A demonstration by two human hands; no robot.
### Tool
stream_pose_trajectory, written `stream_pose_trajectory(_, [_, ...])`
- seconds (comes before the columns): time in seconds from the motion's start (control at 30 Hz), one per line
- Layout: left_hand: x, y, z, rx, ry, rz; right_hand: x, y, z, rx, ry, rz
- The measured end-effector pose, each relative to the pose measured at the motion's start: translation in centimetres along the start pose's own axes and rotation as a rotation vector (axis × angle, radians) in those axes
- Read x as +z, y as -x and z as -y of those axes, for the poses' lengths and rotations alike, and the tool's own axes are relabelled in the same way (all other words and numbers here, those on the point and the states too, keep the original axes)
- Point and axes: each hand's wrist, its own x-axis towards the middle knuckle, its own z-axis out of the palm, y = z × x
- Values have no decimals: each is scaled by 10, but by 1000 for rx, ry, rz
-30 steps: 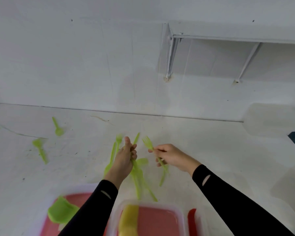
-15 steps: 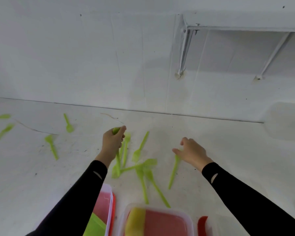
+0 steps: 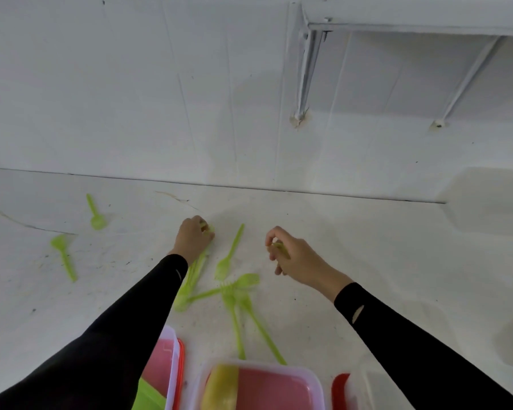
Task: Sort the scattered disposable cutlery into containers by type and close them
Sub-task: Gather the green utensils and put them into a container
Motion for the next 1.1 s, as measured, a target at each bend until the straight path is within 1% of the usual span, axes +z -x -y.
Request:
stream_pose_trajectory(0.07, [1,-2,-5,63,26,-17,13,-2,8,-115,203,54])
stream_pose_trajectory(0.1, [-1,-1,-9,76,43,-18,20,-4,10,-141,302,76])
stream_pose_trajectory(0.2, [-16,3,-22,153,105,-59,35,-8,5,-154,570,164])
stream_pose_trajectory(0.27, [-29,5,-27,225,139,-105,43,-7,-2,-205,711,208])
stream_pose_trajectory(0.3, [-35,7,-29,247,153,-100,45,-6,-6,-227,755,220])
stream_pose_trajectory(0.4, [-45,19,-38,279,212,-14,50,-4,-12,-248,817,227])
stream_pose_trajectory(0.47, [-49,29,-43,336,162,31,50,-5,-15,-244,829,207])
stream_pose_trajectory(0.5, [-50,33,-43,372,125,79,49,-5,-15,-242,823,193])
stream_pose_trajectory(0.53, [-50,35,-41,418,58,140,46,-6,-16,-239,808,174])
stream_pose_trajectory(0.6, [-47,36,-33,566,-208,243,38,-8,-18,-197,707,87])
stream_pose_trajectory(0.67, [-42,39,-17,706,-432,284,26,-9,-18,-91,435,-42])
stream_pose_trajectory(0.73, [-36,44,-3,865,-573,239,10,-8,-15,-17,114,-140])
stream_pose_trajectory(0.8, [-31,50,5,1002,-654,220,-3,-5,-5,47,-147,-206])
stream_pose_trajectory(0.83, [-28,53,6,1040,-670,227,-8,-3,1,79,-272,-225])
stream_pose_trajectory(0.9, [-24,52,7,1069,-668,227,-14,-2,12,128,-511,-240])
stream_pose_trajectory(0.93, [-22,51,7,1084,-656,216,-16,-1,16,146,-589,-249])
stream_pose_trajectory(0.97, [-20,50,5,1095,-638,206,-16,0,20,155,-613,-259])
stream_pose_trajectory(1.0, [-18,49,4,1108,-605,201,-14,1,22,162,-582,-266])
stream_pose_trajectory(1.07, [-16,49,-4,1127,-546,181,-5,5,22,152,-400,-254])
stream_pose_trajectory(1.1, [-17,50,-11,1101,-507,161,1,6,21,155,-286,-227])
